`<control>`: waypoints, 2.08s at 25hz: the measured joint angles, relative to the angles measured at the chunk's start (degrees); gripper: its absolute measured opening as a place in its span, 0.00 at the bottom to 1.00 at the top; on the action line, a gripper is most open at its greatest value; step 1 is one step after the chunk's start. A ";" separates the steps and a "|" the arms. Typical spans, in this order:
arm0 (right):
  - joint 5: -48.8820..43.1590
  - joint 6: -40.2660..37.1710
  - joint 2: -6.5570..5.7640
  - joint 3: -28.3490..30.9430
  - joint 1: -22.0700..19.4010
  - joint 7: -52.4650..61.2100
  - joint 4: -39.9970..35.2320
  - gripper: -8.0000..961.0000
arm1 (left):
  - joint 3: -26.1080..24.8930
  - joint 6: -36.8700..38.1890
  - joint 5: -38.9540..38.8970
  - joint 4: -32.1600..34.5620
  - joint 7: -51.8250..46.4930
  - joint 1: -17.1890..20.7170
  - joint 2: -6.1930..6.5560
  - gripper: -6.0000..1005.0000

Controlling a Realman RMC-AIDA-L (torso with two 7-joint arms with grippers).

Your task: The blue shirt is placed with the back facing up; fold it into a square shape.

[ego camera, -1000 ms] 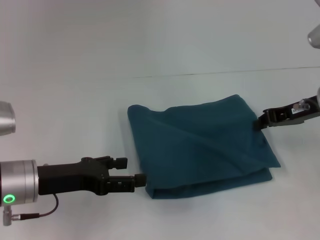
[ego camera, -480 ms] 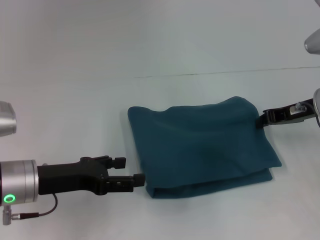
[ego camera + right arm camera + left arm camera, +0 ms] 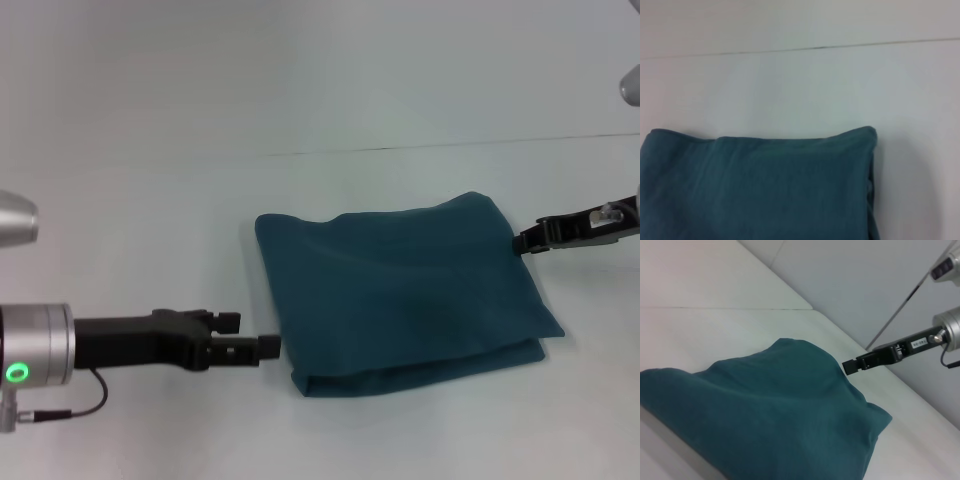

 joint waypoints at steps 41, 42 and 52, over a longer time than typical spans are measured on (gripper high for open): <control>2.59 -13.12 3.85 -0.32 -3.94 -7.23 -20.85 0.66 | 2.65 -22.99 23.73 -21.44 -51.62 -26.03 2.97 0.93; 2.68 -13.17 3.85 -0.33 -3.97 -7.24 -20.85 0.66 | 2.68 -23.02 23.68 -21.59 -51.57 -26.20 2.77 0.93; 2.73 -13.19 3.85 -0.37 -4.58 -7.64 -20.91 0.66 | 2.46 -22.39 22.18 -21.45 -49.74 -27.80 1.46 0.93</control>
